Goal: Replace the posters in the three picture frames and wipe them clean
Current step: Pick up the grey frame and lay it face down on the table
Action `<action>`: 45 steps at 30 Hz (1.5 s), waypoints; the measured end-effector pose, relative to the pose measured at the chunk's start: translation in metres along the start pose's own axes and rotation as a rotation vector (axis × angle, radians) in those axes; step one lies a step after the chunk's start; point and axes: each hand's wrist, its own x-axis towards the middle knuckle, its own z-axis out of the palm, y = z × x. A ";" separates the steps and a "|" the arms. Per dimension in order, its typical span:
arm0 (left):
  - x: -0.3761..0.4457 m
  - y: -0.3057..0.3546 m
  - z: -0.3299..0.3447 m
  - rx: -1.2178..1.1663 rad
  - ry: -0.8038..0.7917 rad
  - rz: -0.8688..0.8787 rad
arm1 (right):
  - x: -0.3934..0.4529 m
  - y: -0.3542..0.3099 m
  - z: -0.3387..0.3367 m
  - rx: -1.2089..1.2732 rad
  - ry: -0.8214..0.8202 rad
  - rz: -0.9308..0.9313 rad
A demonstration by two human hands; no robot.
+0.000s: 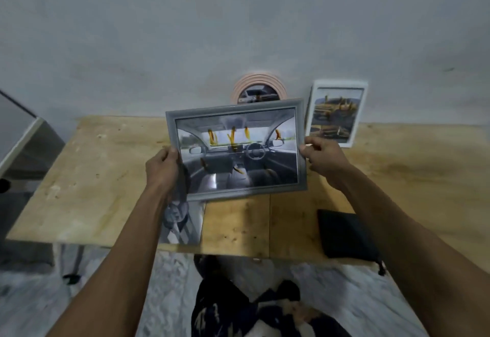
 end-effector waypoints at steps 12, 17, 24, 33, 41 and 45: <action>-0.047 -0.001 0.005 -0.734 -0.250 -0.356 | -0.036 0.032 -0.009 0.704 0.231 0.204; -0.043 -0.028 0.000 -0.610 -0.284 -0.398 | -0.041 0.072 0.000 0.626 0.191 0.307; -0.023 -0.099 -0.003 -0.240 -0.361 -0.467 | -0.045 0.146 0.040 0.443 0.275 0.475; -0.032 -0.137 0.018 0.199 -0.206 -0.382 | -0.048 0.168 0.056 0.105 0.194 0.378; -0.044 -0.134 0.039 0.403 -0.252 -0.303 | -0.047 0.175 0.054 -0.159 0.143 0.300; -0.049 -0.136 0.042 0.498 -0.278 -0.229 | -0.046 0.177 0.057 -0.288 0.129 0.247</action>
